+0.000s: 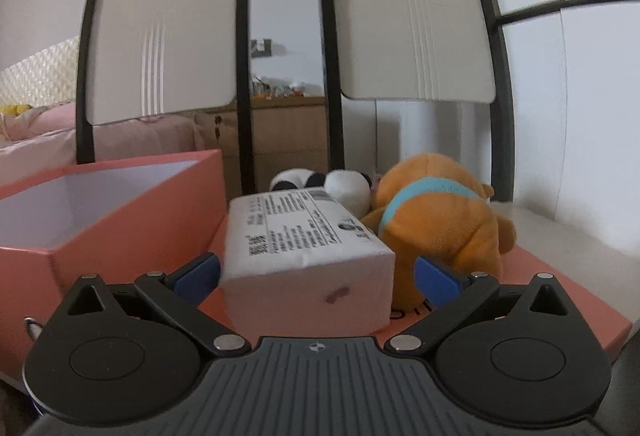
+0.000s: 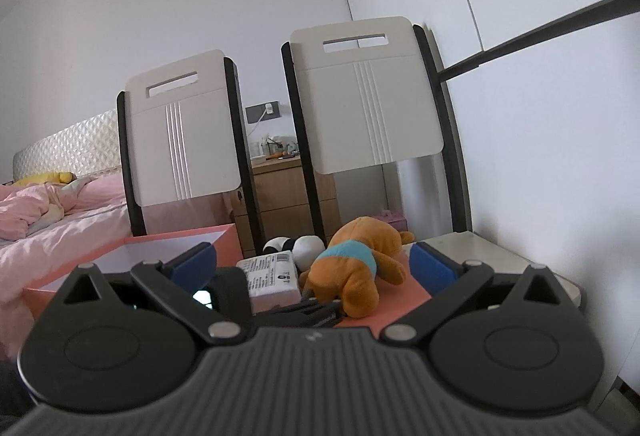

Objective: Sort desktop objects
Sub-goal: 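Move the left tool to the white package and close its fingers on it, then lift the white package with the left tool and carry it over the pink box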

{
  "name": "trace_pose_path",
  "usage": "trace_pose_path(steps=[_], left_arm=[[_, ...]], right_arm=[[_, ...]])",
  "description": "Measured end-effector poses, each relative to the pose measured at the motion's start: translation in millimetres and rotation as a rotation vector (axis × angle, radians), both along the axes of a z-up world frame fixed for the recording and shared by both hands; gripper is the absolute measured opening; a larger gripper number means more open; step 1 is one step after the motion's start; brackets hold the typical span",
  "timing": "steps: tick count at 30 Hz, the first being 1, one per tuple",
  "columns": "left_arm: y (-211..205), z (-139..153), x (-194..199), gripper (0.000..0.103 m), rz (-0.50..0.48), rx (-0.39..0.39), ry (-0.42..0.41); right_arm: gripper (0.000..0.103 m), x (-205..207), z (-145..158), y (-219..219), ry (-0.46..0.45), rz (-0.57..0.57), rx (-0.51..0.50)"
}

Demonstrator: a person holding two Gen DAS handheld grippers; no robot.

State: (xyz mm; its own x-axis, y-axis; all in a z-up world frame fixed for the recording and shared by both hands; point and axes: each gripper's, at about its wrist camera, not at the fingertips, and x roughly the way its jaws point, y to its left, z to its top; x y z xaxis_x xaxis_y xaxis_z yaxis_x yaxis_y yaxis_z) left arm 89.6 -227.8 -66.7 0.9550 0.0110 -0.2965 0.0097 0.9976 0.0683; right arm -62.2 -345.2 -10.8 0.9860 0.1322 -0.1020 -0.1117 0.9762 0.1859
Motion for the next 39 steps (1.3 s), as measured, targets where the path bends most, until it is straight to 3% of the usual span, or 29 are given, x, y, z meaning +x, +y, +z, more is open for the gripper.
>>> trace_pose_path(steps=[4,7,13,24,31,39], left_arm=[[2.6,-4.8,4.9,0.103,-0.003,-0.011,0.009],[4.8,-6.6,5.0,0.093,0.006,-0.009,0.003],[7.1,-6.7,-2.0,0.089,0.004,-0.005,-0.012],[28.1,1.4,-53.2,0.091,-0.067,-0.024,-0.001],[36.8,1.7,-43.7,0.098,-0.065,-0.098,0.029],[36.6,-7.1,-31.9,0.097,-0.071,-0.059,0.009]], right_arm=[[0.103,0.2,0.1,-0.9,-0.012,-0.016,0.008],[0.103,1.8,-0.4,-1.3,-0.008,-0.024,0.013],[0.103,4.6,-1.0,0.6,-0.002,-0.016,0.003],[0.103,4.1,0.7,0.5,-0.005,-0.009,0.015],[0.103,5.7,0.6,6.3,-0.001,-0.006,-0.005],[0.103,12.2,-2.0,10.4,0.026,-0.006,-0.036]])
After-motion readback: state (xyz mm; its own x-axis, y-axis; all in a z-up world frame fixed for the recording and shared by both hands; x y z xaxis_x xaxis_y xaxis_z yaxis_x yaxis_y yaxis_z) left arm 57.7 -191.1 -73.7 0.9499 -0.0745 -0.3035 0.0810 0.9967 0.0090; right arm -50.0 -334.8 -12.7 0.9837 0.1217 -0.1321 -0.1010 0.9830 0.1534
